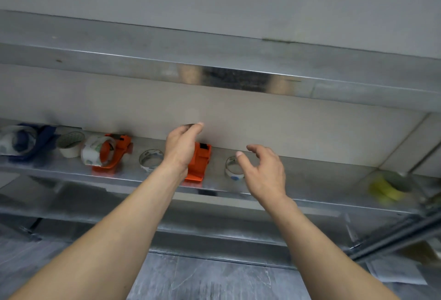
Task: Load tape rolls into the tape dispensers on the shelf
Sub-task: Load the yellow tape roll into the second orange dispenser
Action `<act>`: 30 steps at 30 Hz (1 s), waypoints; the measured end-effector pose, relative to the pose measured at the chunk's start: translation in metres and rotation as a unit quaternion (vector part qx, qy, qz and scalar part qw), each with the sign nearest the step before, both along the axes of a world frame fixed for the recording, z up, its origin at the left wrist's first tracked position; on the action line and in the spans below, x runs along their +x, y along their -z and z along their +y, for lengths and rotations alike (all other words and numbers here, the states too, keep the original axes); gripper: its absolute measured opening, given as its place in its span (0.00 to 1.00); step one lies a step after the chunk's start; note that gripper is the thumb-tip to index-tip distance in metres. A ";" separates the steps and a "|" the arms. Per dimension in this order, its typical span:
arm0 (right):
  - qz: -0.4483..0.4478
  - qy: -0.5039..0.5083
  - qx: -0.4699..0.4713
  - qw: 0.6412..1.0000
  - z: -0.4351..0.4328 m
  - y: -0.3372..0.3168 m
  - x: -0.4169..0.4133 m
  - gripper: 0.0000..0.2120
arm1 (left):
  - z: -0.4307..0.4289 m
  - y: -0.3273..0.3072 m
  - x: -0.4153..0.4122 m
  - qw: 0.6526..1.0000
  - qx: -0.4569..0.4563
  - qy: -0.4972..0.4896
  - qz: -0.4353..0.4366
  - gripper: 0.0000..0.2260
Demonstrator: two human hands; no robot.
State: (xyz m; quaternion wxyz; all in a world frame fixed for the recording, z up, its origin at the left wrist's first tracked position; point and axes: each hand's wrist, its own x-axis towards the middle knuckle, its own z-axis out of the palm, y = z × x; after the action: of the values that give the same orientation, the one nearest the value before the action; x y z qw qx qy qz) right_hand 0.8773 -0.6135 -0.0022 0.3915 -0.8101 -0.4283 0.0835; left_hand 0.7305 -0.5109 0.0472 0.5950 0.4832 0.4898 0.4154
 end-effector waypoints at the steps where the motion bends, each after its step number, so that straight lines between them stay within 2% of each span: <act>1: -0.001 0.001 0.006 1.000 -0.012 -0.004 0.002 0.21 | -0.012 -0.002 0.004 1.000 0.004 0.000 -0.002 0.05; 12: 0.028 0.044 0.101 0.994 -0.146 -0.040 0.031 0.20 | -0.140 -0.021 0.052 0.997 0.029 0.062 -0.038 0.05; 20: 0.050 0.107 0.157 0.980 -0.215 -0.062 0.054 0.23 | -0.200 -0.034 0.102 0.985 0.028 0.149 -0.084 0.14; 25: 0.037 0.174 0.189 0.966 -0.251 -0.071 0.065 0.32 | -0.225 -0.032 0.127 0.959 0.128 0.241 -0.081 0.13; 30: 0.002 0.240 0.168 0.956 -0.286 -0.068 0.064 0.37 | -0.249 -0.020 0.138 0.921 0.251 0.297 -0.034 0.22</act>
State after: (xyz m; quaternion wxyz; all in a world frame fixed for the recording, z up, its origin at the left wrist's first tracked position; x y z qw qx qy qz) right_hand 0.9408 -0.8995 0.0661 0.5315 -0.8113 -0.2284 -0.0851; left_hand 0.8683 -0.7595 0.0676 0.5670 0.7254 0.1825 0.3450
